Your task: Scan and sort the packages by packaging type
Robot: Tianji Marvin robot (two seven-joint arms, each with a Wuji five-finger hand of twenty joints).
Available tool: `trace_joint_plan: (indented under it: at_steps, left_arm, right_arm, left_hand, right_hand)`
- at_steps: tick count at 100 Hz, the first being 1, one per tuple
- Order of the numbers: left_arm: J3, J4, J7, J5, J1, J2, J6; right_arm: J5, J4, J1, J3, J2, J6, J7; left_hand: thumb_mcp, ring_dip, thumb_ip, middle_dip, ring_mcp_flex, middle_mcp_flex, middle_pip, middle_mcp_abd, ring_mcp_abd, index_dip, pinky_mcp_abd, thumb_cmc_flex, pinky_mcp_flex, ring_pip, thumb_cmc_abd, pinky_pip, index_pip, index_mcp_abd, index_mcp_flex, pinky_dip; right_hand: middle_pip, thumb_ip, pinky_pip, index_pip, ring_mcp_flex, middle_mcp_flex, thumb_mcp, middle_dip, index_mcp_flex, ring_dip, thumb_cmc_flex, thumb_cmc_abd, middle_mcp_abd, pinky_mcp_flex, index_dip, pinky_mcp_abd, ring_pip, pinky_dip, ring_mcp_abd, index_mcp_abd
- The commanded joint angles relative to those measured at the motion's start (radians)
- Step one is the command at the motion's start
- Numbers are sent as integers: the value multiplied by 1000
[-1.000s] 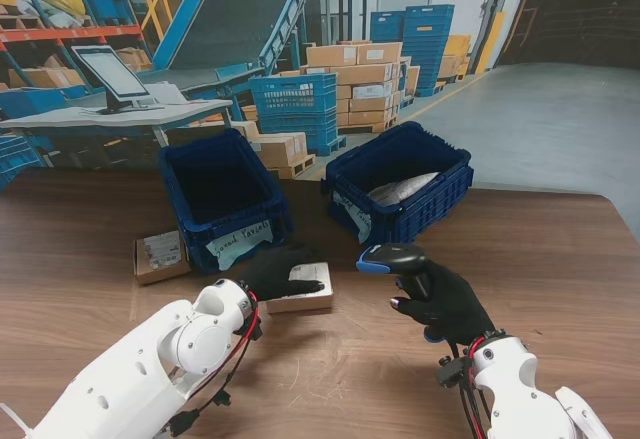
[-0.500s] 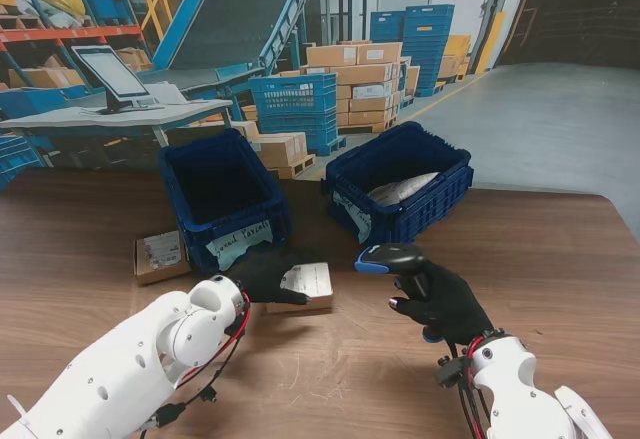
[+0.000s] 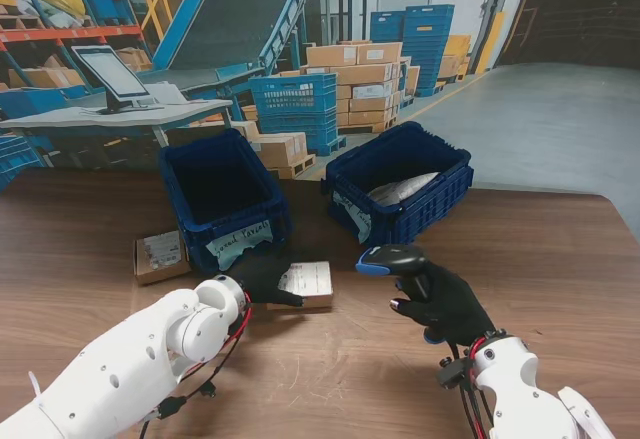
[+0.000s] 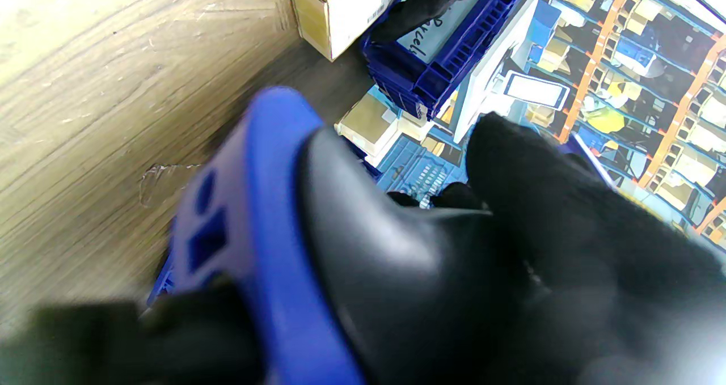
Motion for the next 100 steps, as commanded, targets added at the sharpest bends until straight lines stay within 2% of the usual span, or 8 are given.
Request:
trace_joint_plan:
  at_steps: [1,23,25,29,58,76,83,100]
  left_arm:
    - [10,11,-13,-18,-7,-16,5]
    - [60,43,-45,-37,-47,-15,-10]
    - [65,46,-48,-37,-50,-14,-14]
    - [70,53,-52,-41,-54,-14,-21]
    - [52,53,-54,-55,-38,-11,-65]
    - [24,11,-107,-64,-14,5,-89]
    - [15,4,-98,-50,0,7,-95]
    - [7,1,-84,-39,17,8,-103]
  right_arm:
    - [2,-7,-5,0,-4,-6,16]
    - [5,-11,-11,8,-3,-6,24]
    - [5,-12,-12,9,-3,-5,25]
    - [5,-12,-12,11,-3,-4,25]
    - [7,-8,-7,11,-2,-5,28]
    - [7,-3,-2,6,-4,-6,19]
    - [7,-2,-3,5,-5,-6,15]
    - [5,-4,-6,4,-6,-6,9]
  left_hand:
    - [-12,-15,-21,-15,-41,-47,-22,27,18,-15,18,-6,-9,-18,-23,-34,-15,45,-35,3]
    - [22,-9,-10,-4,-4,21,4,18,17,-8,17,33,-6,-2,-74,-38,10,24,34,4]
    - [125,-1,-19,12,6,35,2,14,17,21,16,-12,-3,0,-98,-40,5,18,48,8]
    - [165,3,-18,20,14,54,8,7,14,34,16,-19,-2,4,-108,-41,13,8,68,10]
    - [229,14,-3,45,44,117,24,-20,2,87,13,-17,3,14,-119,-36,78,-57,178,11]
    - [259,21,-8,53,78,180,37,-22,-2,131,8,8,17,25,-131,-28,121,-82,257,12]
    - [291,30,-8,63,111,230,45,-29,-3,180,10,28,30,37,-150,-17,149,-95,291,14]
    - [426,77,19,128,223,391,96,-66,-17,346,12,83,58,84,-215,24,275,-149,381,8]
  right_hand:
    - [8,0,20,-1,67,21,38,22,10,42,84,18,35,7,10,-2,64,13,-70,-56]
    - [7,0,19,-1,68,21,37,22,10,42,84,18,35,6,10,-2,65,13,-67,-55]
    - [7,0,20,-1,68,20,37,22,10,42,84,18,35,7,10,-1,65,13,-67,-55]
    - [7,0,20,-1,68,21,37,22,10,42,85,18,35,6,10,-1,65,13,-67,-55]
    - [7,0,20,-2,67,21,36,22,10,42,84,18,35,8,10,-2,64,13,-69,-54]
    - [7,0,20,-2,67,20,37,22,10,42,85,19,35,8,10,-2,64,13,-69,-54]
    - [7,0,19,-2,67,20,36,22,10,42,84,19,35,7,10,-2,64,13,-70,-54]
    - [7,0,19,-2,67,20,36,22,10,42,85,18,35,7,10,-2,64,13,-69,-54]
